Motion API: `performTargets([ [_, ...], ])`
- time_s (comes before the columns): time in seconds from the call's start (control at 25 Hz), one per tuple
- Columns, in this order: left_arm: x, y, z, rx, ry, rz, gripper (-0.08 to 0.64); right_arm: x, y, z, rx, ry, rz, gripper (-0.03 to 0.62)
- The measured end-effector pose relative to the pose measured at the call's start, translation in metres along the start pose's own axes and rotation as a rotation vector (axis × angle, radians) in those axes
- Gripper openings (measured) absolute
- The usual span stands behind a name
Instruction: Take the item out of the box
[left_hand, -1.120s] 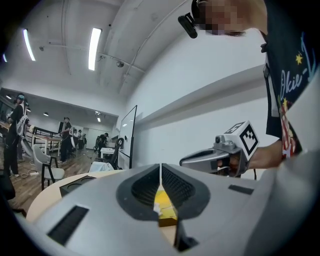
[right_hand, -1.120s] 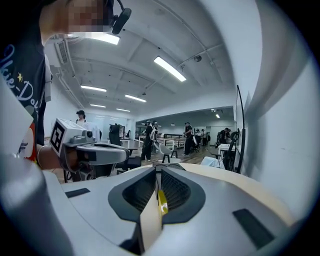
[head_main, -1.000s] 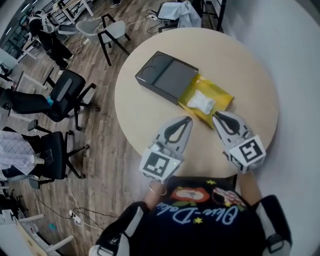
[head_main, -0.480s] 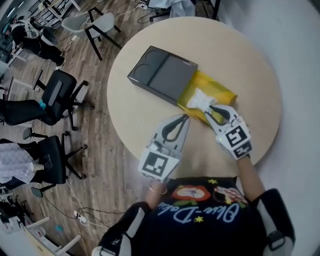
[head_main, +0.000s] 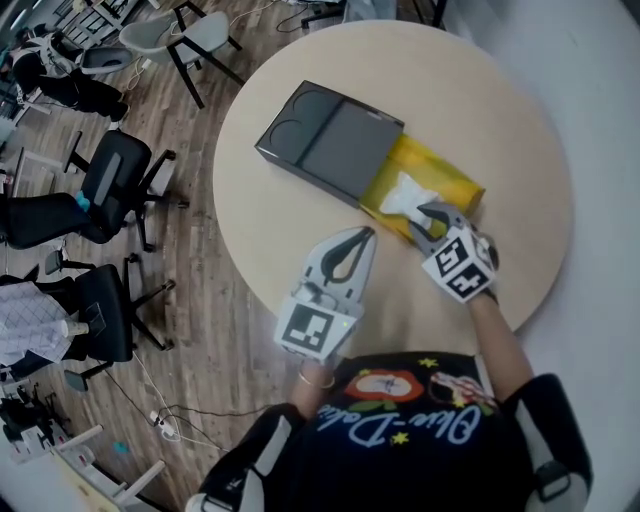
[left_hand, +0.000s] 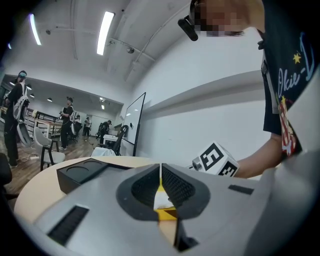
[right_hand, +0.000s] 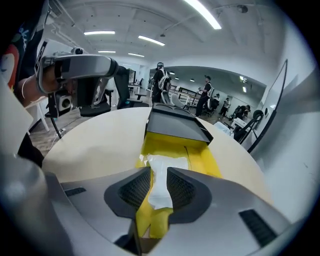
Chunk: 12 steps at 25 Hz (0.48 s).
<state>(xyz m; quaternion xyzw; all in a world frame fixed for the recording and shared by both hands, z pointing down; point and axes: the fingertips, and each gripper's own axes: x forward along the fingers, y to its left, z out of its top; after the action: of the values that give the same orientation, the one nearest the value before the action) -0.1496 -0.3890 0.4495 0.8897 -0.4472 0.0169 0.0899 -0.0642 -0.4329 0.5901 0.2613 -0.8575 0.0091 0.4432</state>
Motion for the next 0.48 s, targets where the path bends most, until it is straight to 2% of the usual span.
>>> performTargets([
  [0.32,-0.001,0.003,-0.005,-0.015,0.005,-0.001,-0.006,0.027,0.005,-0.019,-0.086,0.093,0.01,0.08],
  [0.48,-0.002,0.006,-0.004,-0.021,0.003,0.009,-0.006,0.033,0.003,-0.027,-0.082,0.143,0.01,0.079],
])
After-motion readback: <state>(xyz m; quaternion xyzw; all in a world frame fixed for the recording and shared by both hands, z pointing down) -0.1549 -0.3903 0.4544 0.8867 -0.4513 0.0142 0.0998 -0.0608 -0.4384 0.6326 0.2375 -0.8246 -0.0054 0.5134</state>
